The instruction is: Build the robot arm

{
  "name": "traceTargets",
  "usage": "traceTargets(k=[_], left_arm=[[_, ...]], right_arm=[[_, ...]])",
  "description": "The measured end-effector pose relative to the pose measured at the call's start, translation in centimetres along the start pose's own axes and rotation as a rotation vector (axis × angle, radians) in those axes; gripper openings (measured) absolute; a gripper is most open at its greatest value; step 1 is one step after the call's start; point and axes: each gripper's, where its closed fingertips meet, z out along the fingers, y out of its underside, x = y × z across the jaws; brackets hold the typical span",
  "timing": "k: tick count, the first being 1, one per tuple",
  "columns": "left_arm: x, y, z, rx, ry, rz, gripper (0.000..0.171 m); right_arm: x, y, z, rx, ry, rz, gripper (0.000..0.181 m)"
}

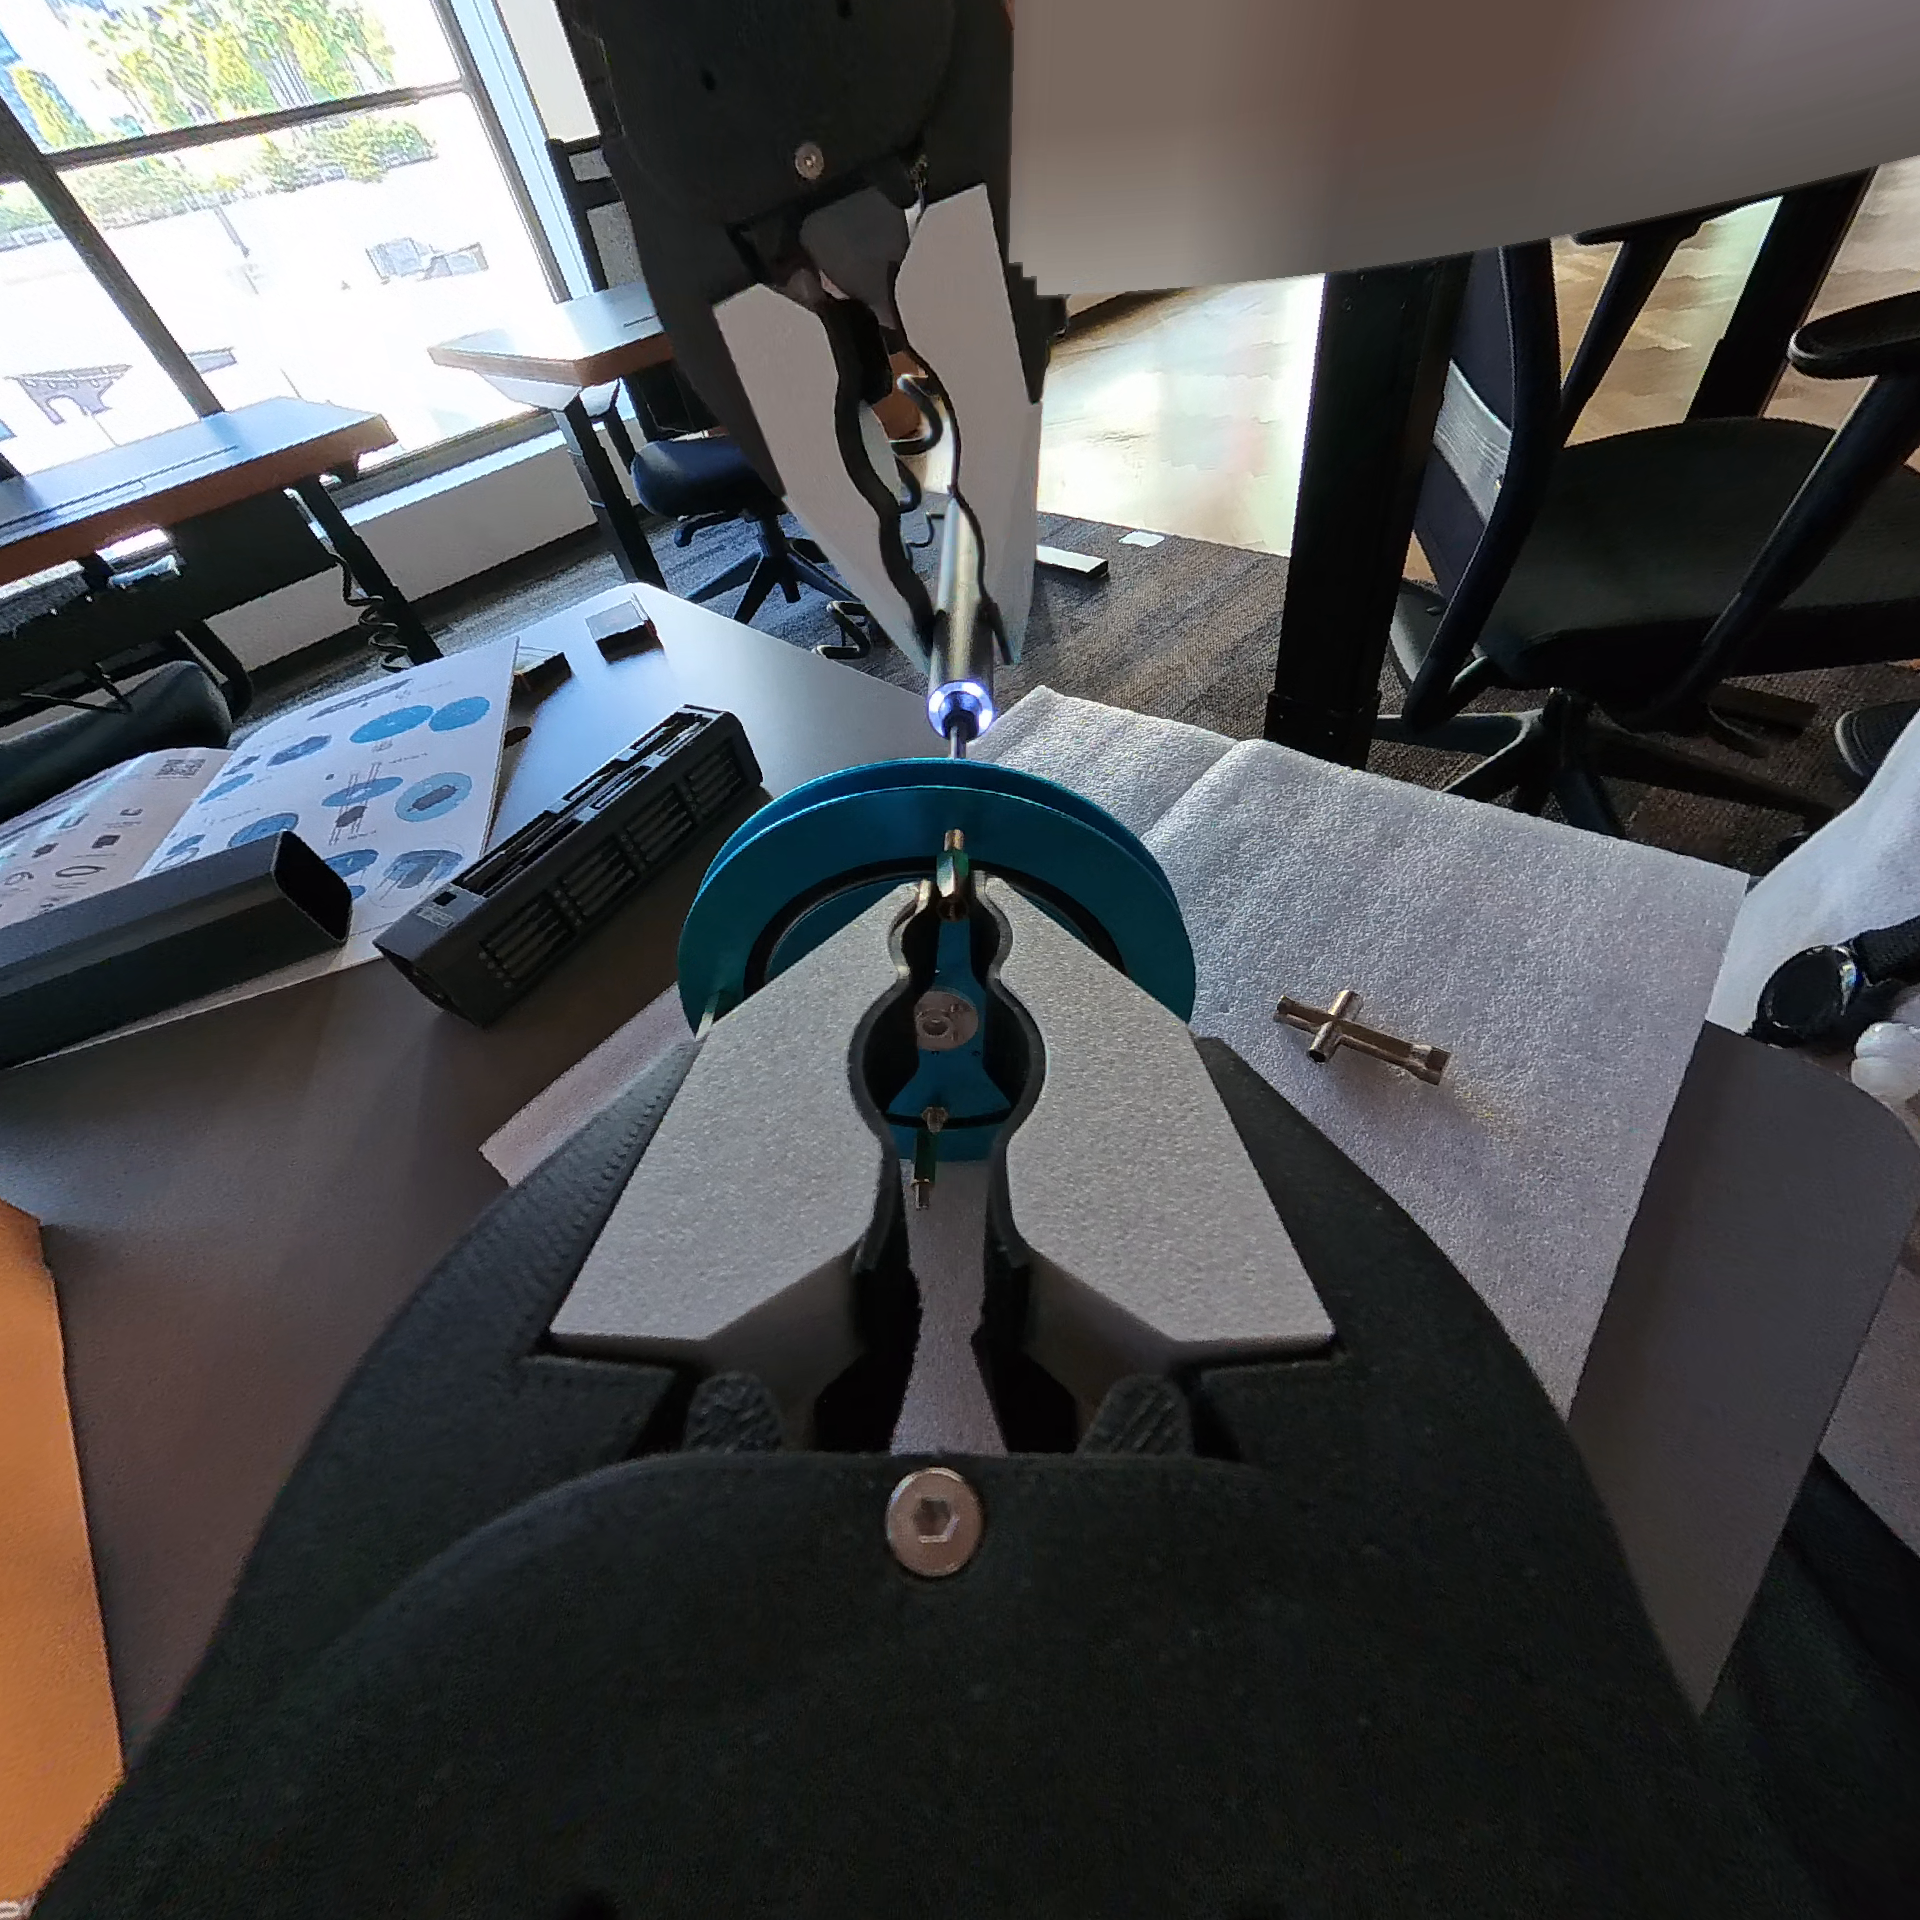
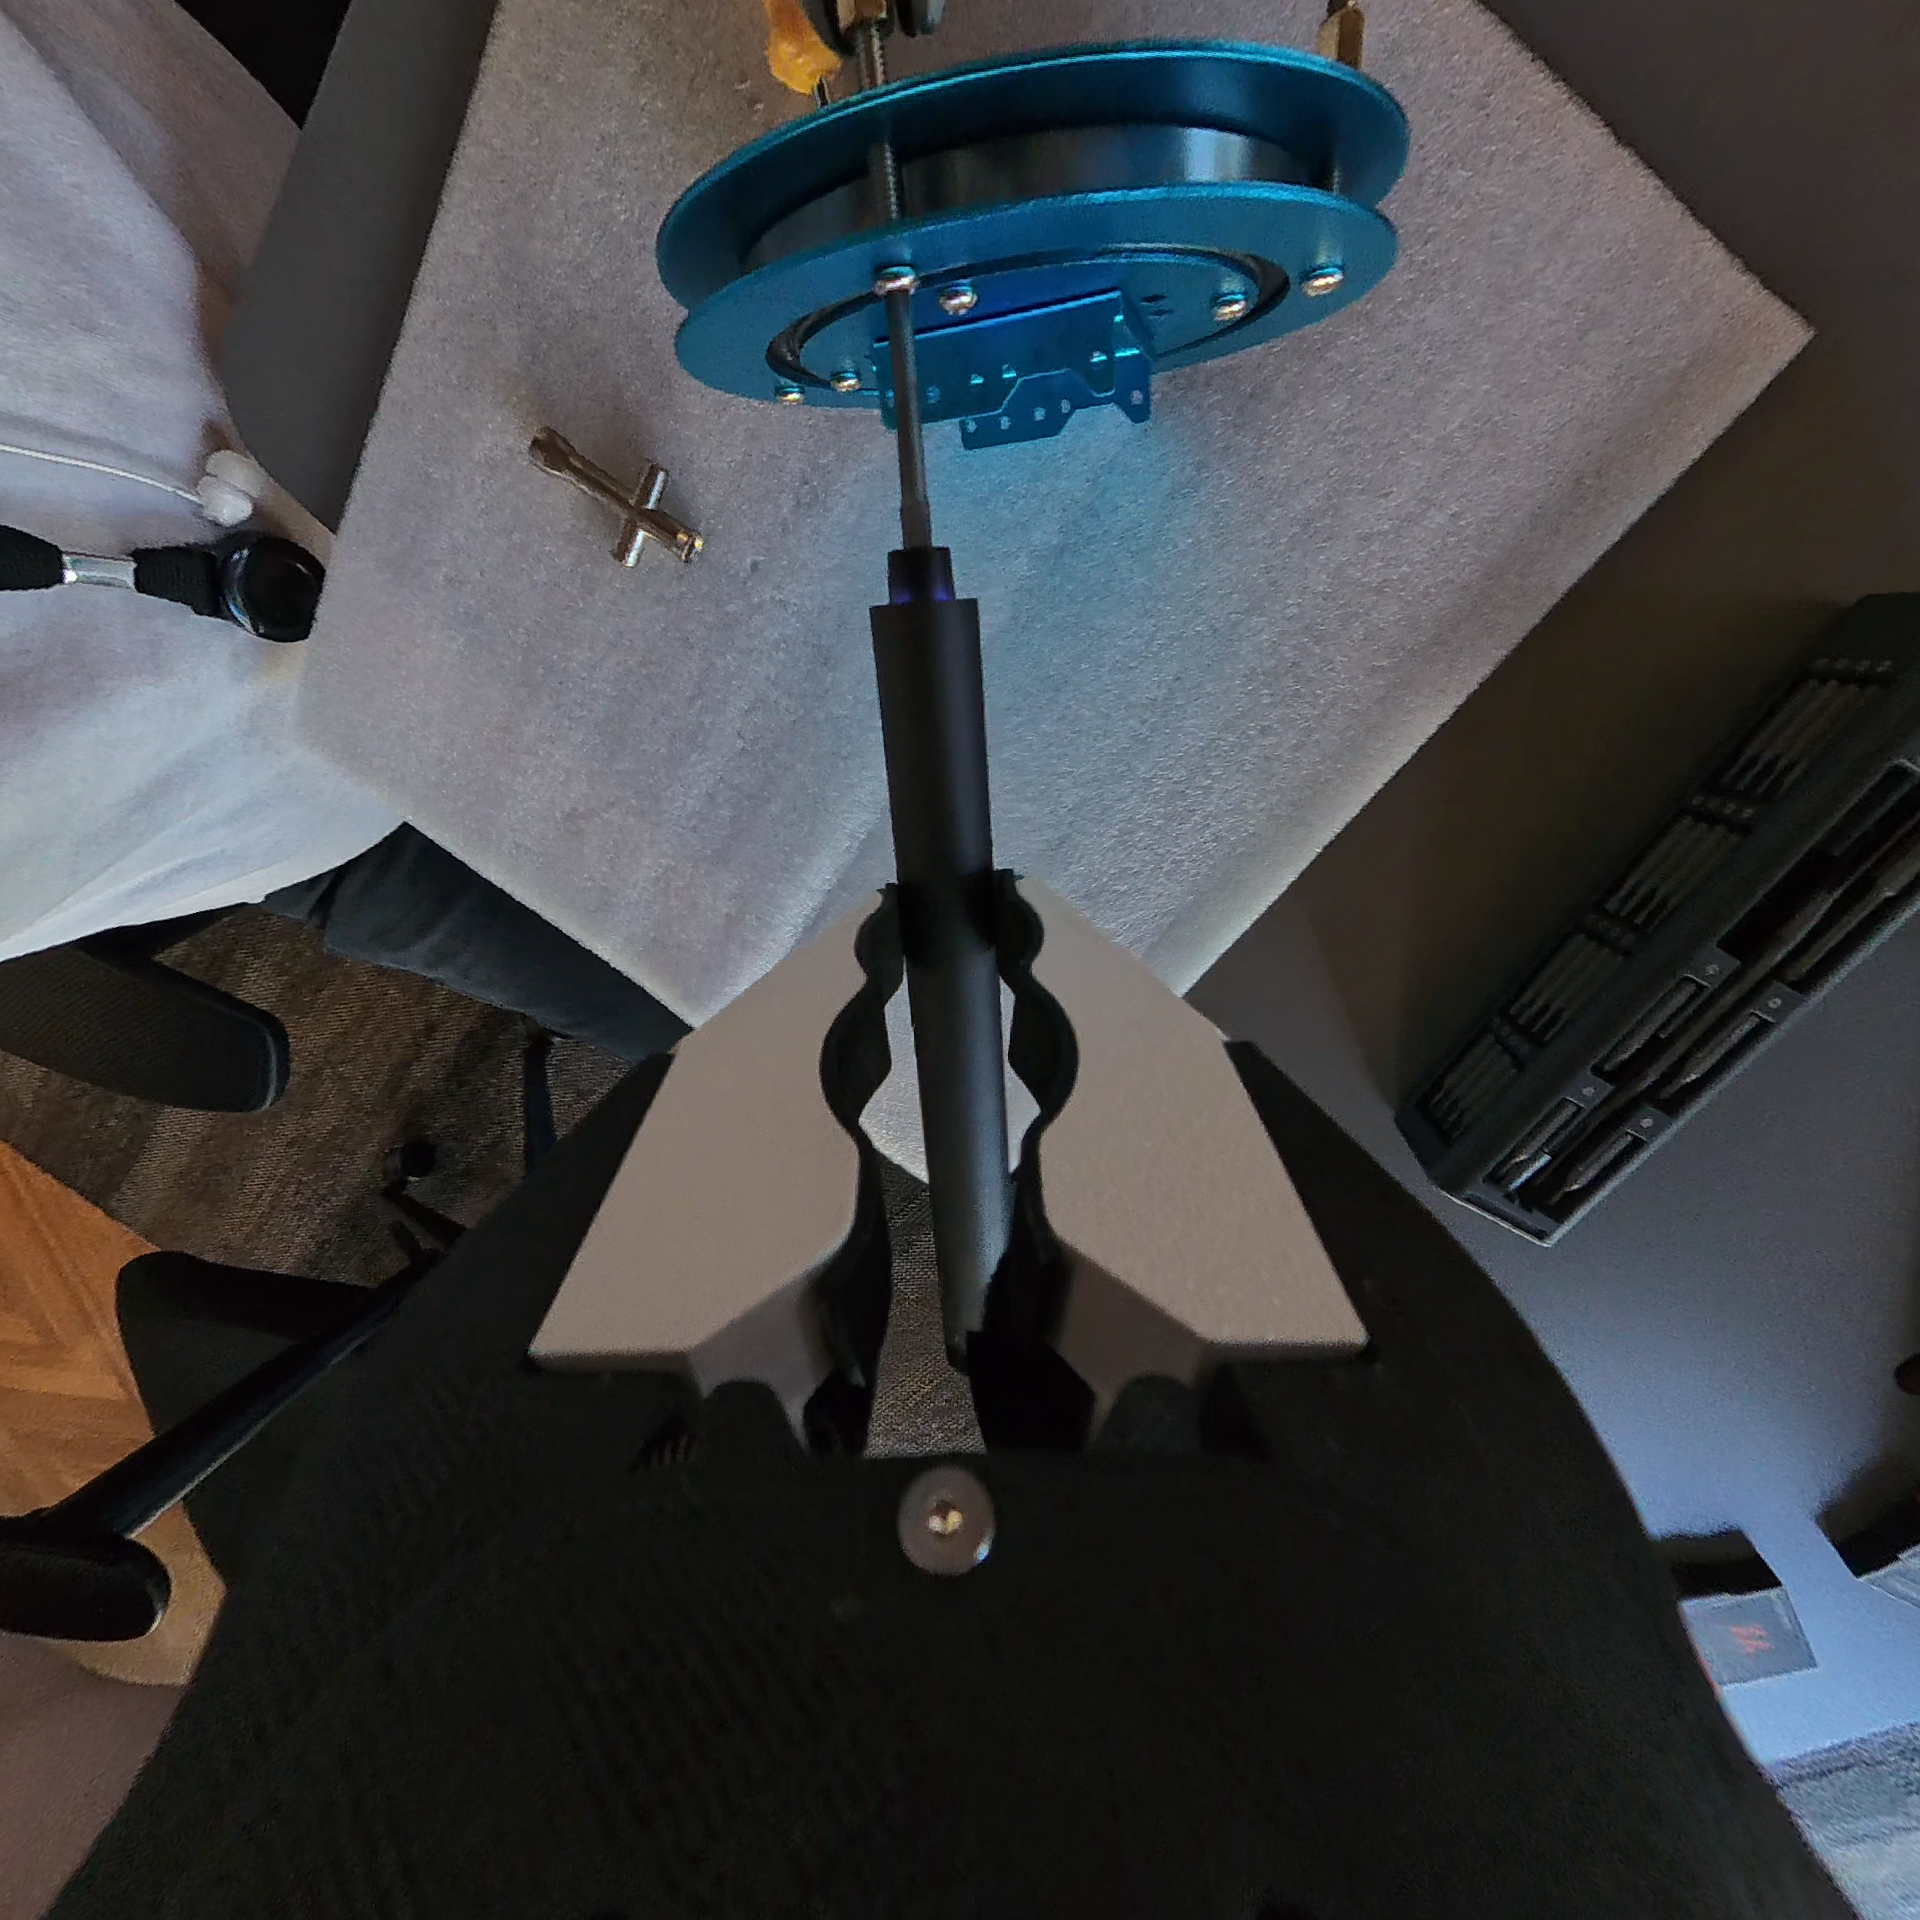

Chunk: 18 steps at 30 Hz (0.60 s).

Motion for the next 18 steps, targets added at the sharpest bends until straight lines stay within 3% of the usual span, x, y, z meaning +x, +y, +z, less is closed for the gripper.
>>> traceTargets(k=[12,18], left_arm=[[0.1,0.0,0.2,0.006,-0.022,-0.011,0.004],[0.1,0.4,-1.2,0.054,-0.032,-0.045,0.004]], right_arm=[[-0.2,0.0,-0.1,0.105,0.000,0.035,0.016],[-0.5,-1.9,-0.9,0.122,0.018,-0.008,0.016]])
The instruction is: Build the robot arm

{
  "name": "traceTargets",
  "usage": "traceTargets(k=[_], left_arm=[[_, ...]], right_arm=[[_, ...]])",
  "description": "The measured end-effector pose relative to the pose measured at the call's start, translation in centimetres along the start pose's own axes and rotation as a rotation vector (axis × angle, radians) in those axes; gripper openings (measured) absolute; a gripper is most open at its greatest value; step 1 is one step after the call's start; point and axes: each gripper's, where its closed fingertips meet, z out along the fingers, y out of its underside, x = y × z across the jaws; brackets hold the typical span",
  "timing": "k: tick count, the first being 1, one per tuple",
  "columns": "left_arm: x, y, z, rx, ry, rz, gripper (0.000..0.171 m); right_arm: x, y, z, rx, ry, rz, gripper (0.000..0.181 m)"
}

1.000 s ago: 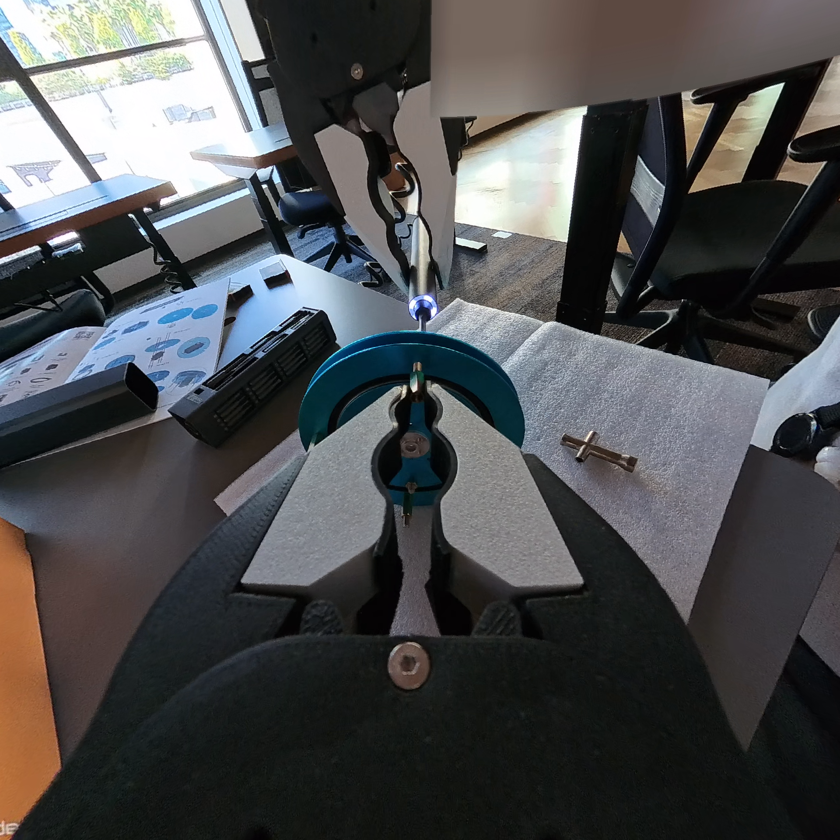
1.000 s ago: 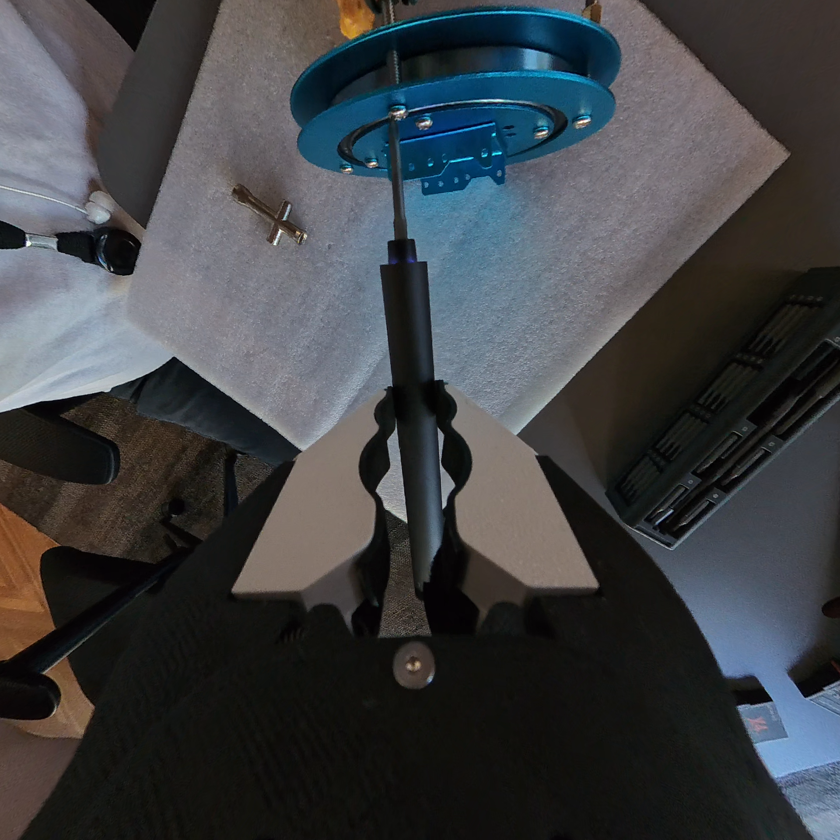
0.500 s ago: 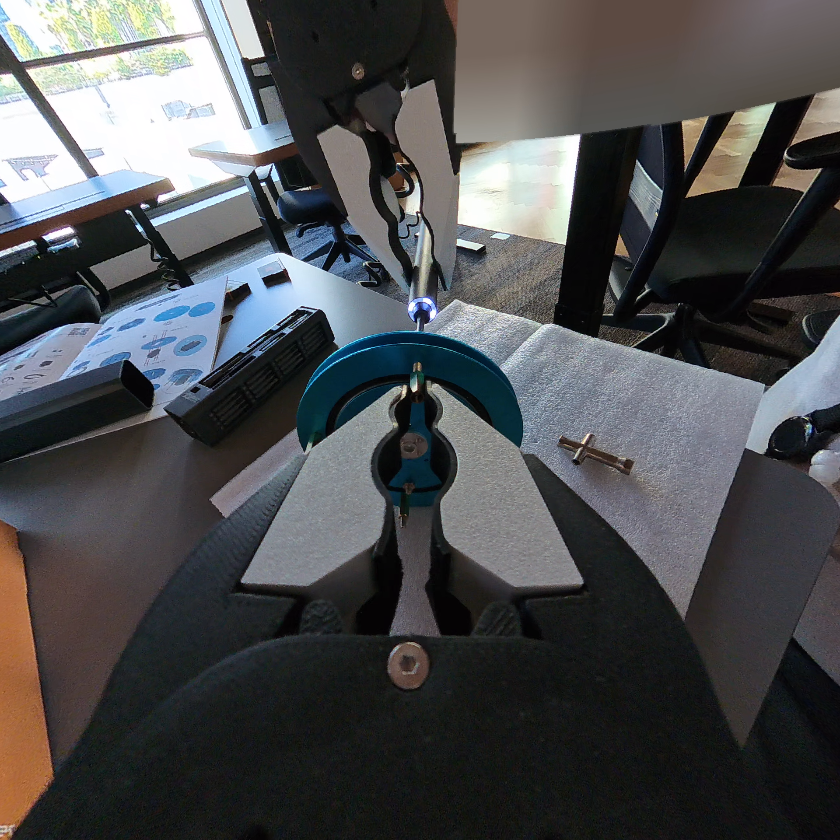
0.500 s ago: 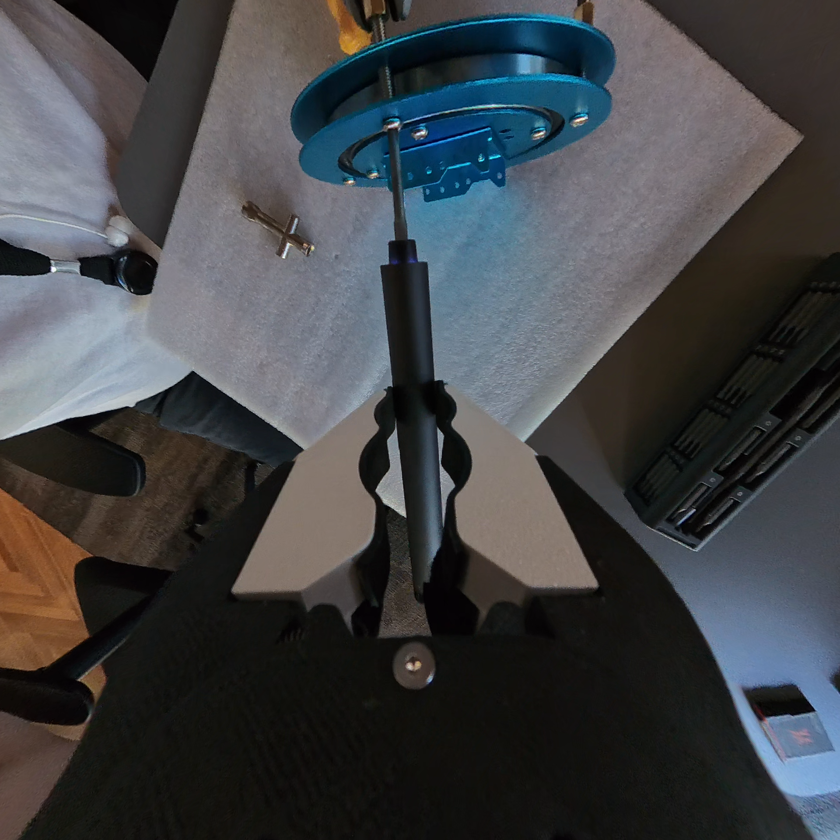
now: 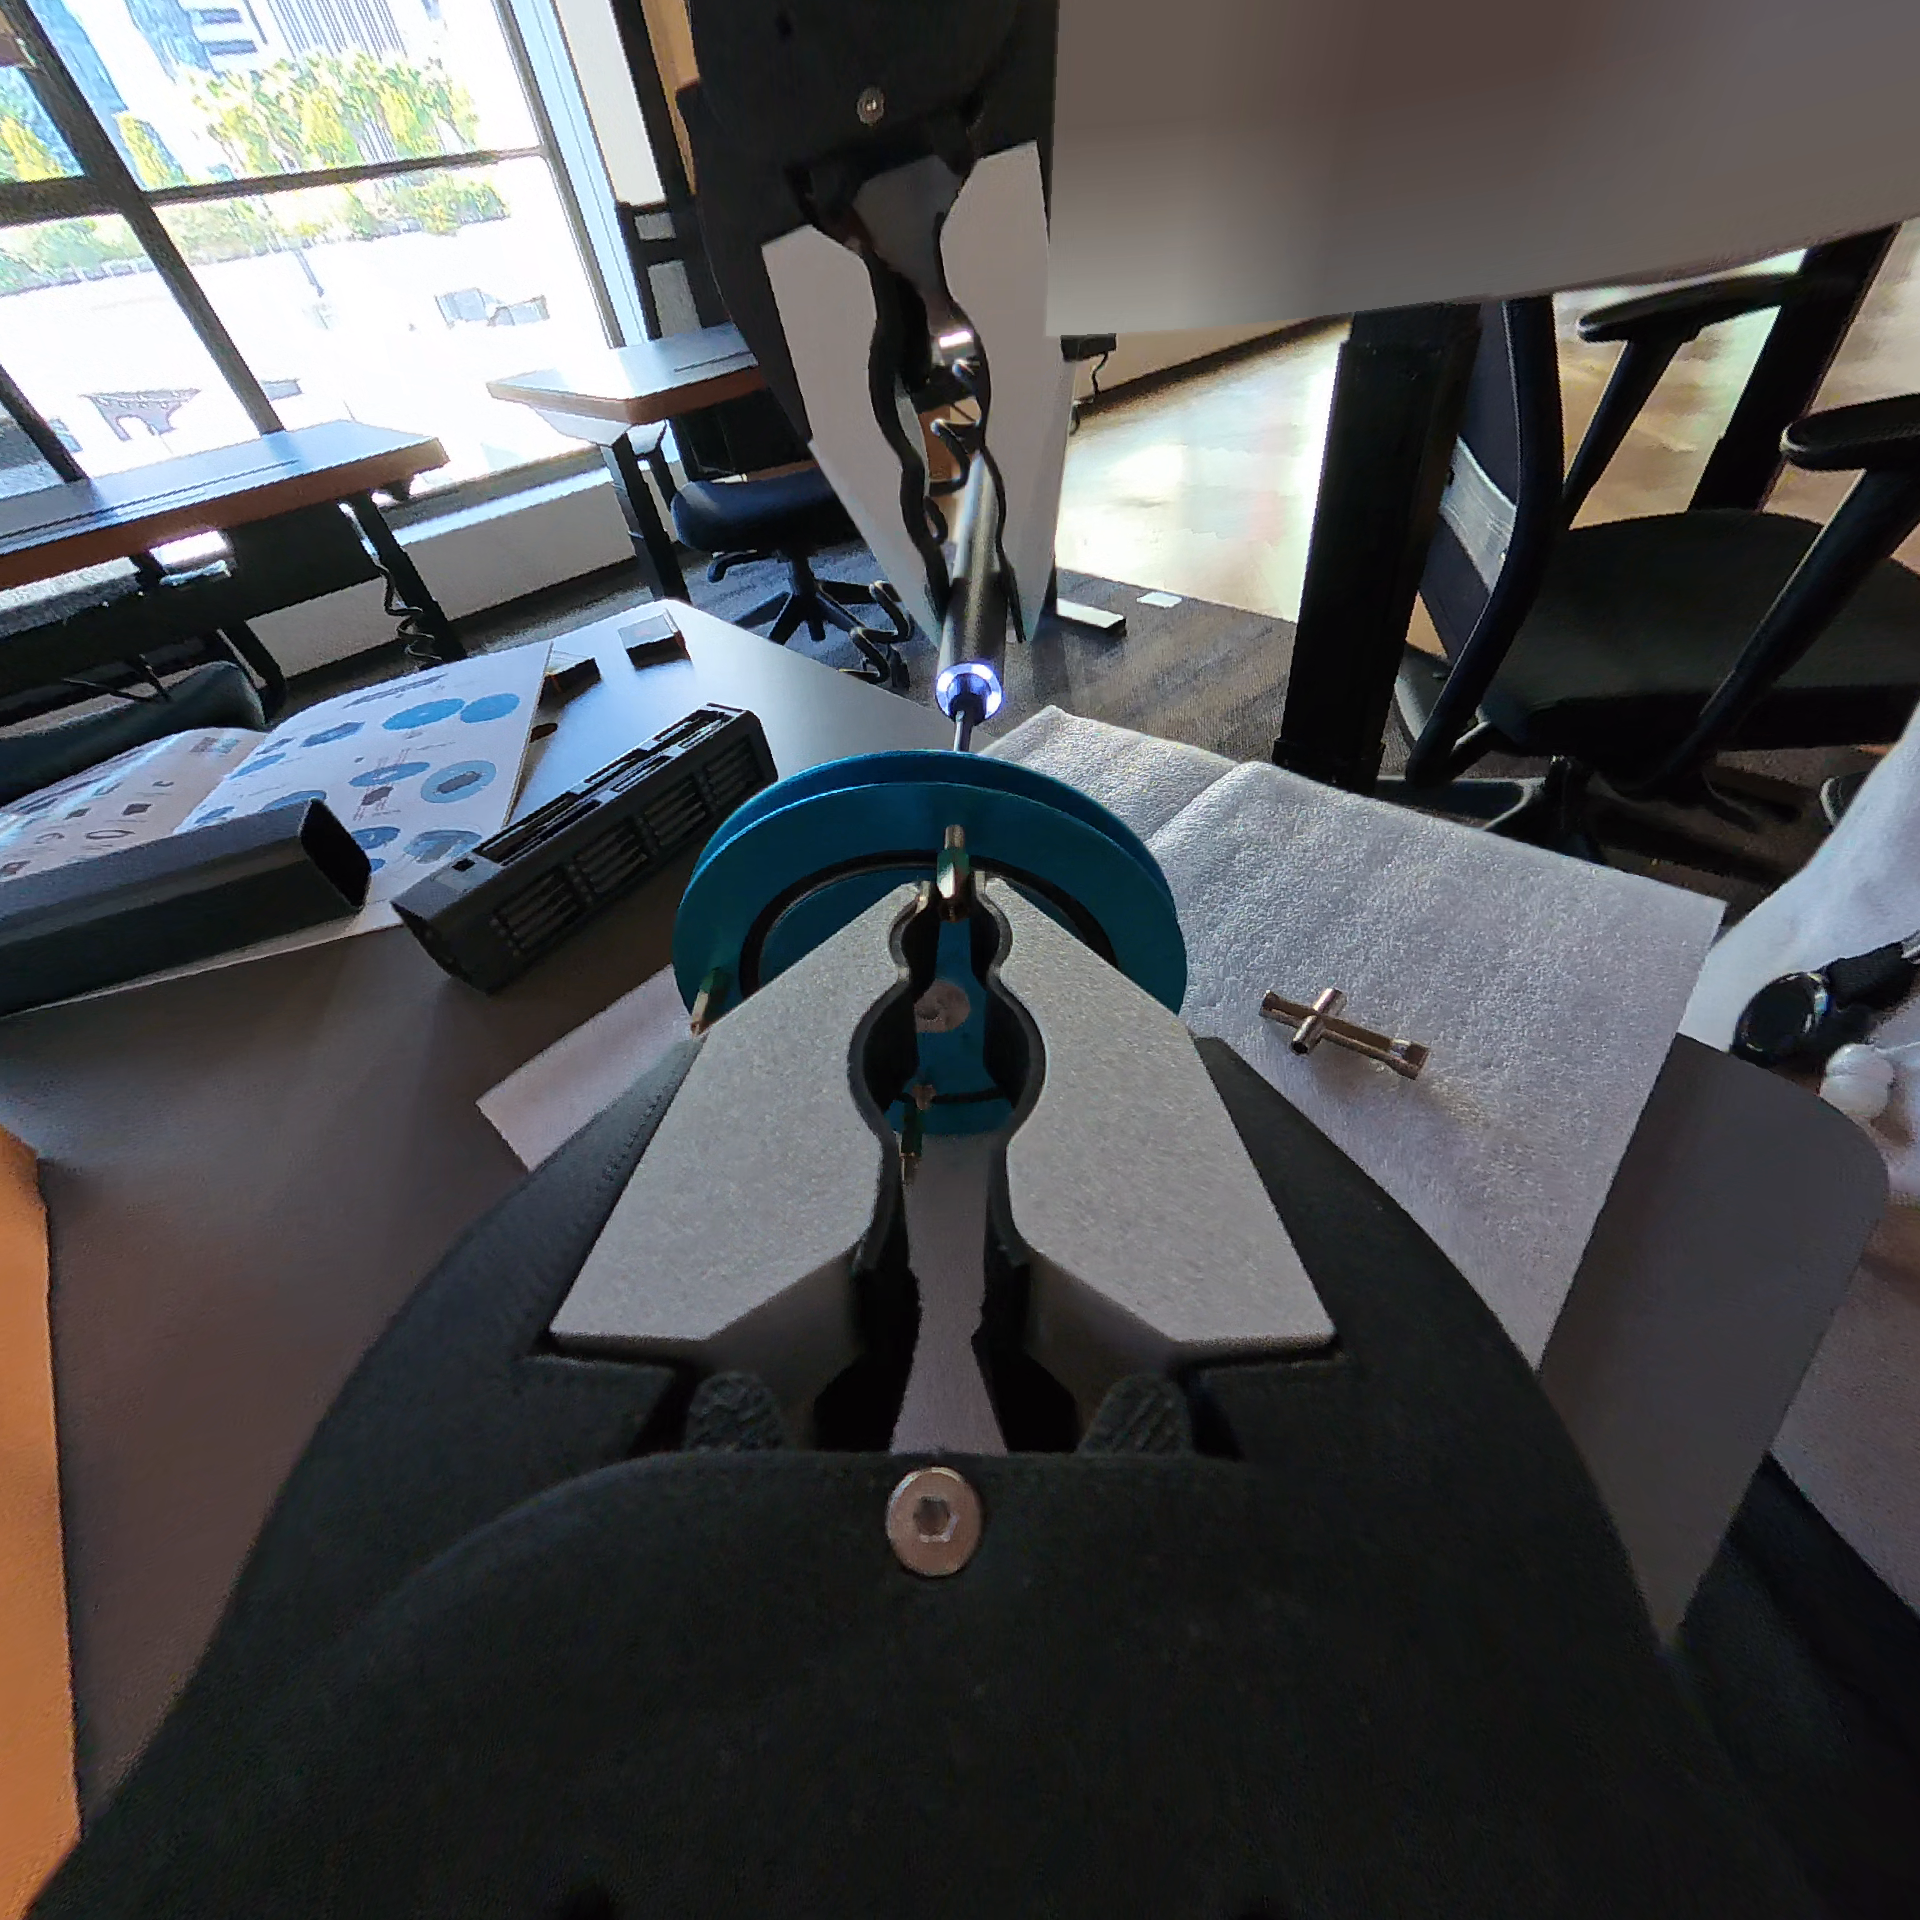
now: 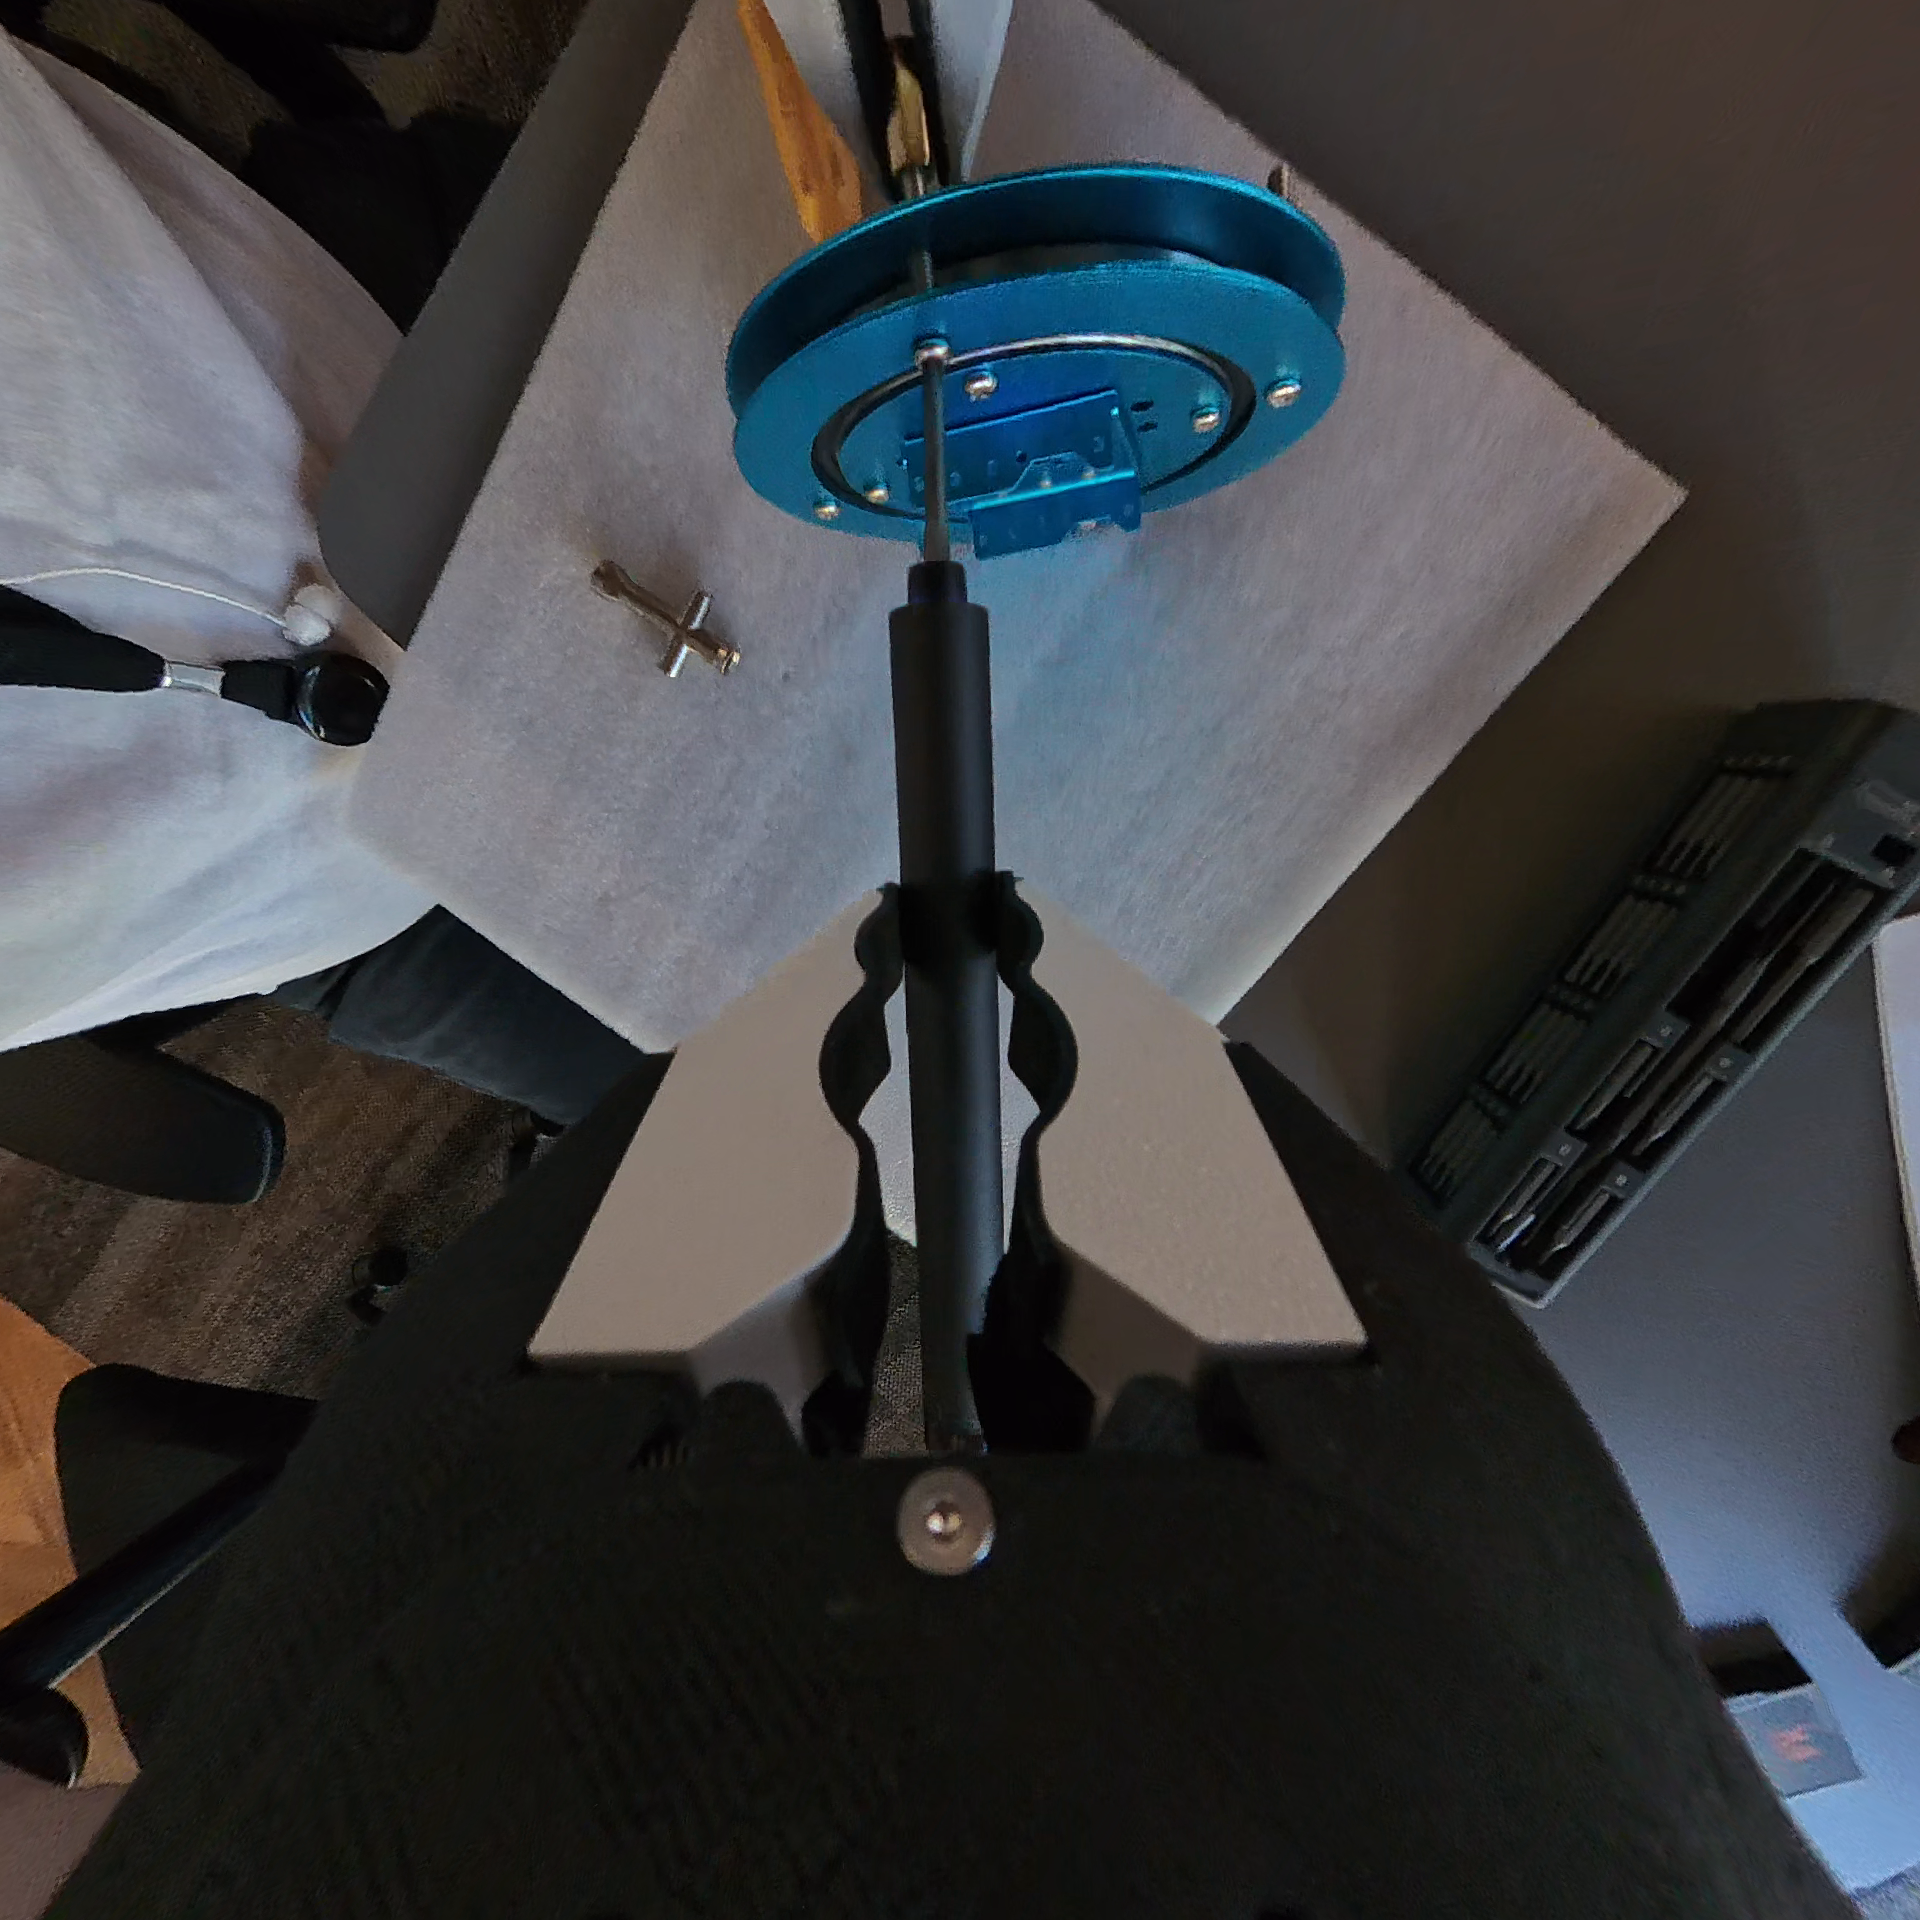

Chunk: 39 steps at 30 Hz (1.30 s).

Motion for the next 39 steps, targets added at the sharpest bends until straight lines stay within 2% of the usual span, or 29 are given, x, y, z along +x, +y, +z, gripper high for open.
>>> traceTargets(k=[6,14,17,21,32,39], left_arm=[[0.1,0.9,-1.9,0.076,-0.023,-0.036,0.003],[-0.4,0.7,-1.7,0.144,-0.031,-0.065,0.003],[-0.3,0.7,-1.4,0.153,0.005,-0.094,0.003],[-0.4,0.6,-1.3,0.160,-0.030,-0.053,0.003],[0.0,0.5,-1.1,0.167,-0.021,-0.053,0.003],[0.4,0.5,-1.0,0.164,-0.020,-0.021,0.004]], right_arm=[[0.2,-2.1,0.2,-0.076,0.009,-0.046,0.016],[0.3,-1.7,0.1,-0.120,0.019,-0.007,0.016],[0.4,-1.5,-0.2,-0.128,0.037,-0.005,0.016],[0.3,-1.6,-0.5,-0.140,0.051,-0.017,0.016],[0.1,-1.7,-1.5,-0.210,0.105,-0.077,0.016],[0.5,-1.7,-1.6,-0.207,0.152,-0.127,0.016]])
